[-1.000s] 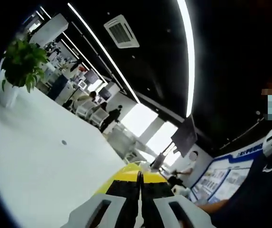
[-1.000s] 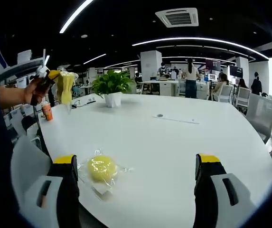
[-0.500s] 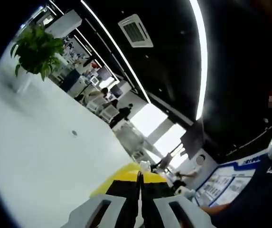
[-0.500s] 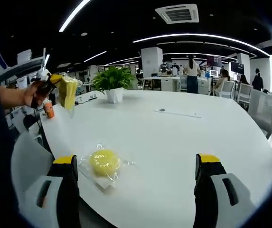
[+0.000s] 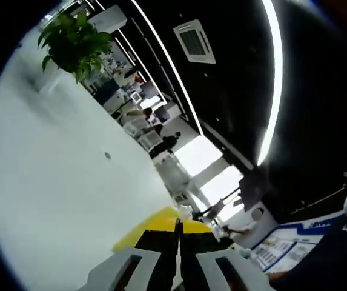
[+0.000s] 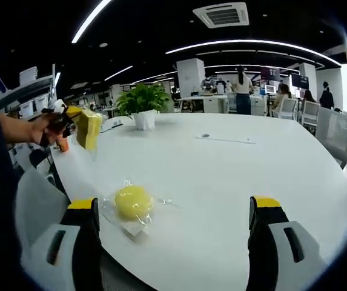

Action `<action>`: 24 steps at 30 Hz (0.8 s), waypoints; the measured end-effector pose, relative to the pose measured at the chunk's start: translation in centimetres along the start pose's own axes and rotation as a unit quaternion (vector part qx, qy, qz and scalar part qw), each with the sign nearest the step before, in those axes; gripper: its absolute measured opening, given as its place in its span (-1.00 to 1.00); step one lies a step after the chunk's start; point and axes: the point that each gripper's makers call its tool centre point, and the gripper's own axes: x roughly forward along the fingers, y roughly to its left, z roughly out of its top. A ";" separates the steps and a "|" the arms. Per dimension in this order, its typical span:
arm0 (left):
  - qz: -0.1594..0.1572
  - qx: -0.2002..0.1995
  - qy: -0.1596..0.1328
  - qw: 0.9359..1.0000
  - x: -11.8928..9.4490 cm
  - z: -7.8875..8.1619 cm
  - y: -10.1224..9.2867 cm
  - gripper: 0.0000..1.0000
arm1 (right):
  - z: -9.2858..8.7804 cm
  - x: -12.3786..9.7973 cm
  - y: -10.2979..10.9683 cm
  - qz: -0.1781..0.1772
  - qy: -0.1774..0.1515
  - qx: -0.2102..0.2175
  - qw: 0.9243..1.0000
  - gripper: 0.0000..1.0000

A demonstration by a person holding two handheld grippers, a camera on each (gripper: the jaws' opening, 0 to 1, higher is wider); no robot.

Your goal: Compare the silicone blocks by pressing each to a similar depth, holding the contact briefly, and releasing to observe deformation and rebound differences across the visible hardness samples.

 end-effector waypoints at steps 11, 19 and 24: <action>0.015 -0.017 0.013 1.000 0.0 -1.8 1.9 -1.00 | -0.2 -0.4 0.1 -0.006 0.000 0.010 1.000 0.93; 0.036 -0.036 0.020 0.998 -0.1 -3.1 4.2 -1.00 | -0.4 -0.6 0.1 -0.011 0.004 0.016 1.000 0.93; 0.046 -0.041 0.026 0.998 -0.4 -3.6 5.2 -1.00 | -0.1 -0.8 0.2 -0.011 -0.004 0.017 1.000 0.93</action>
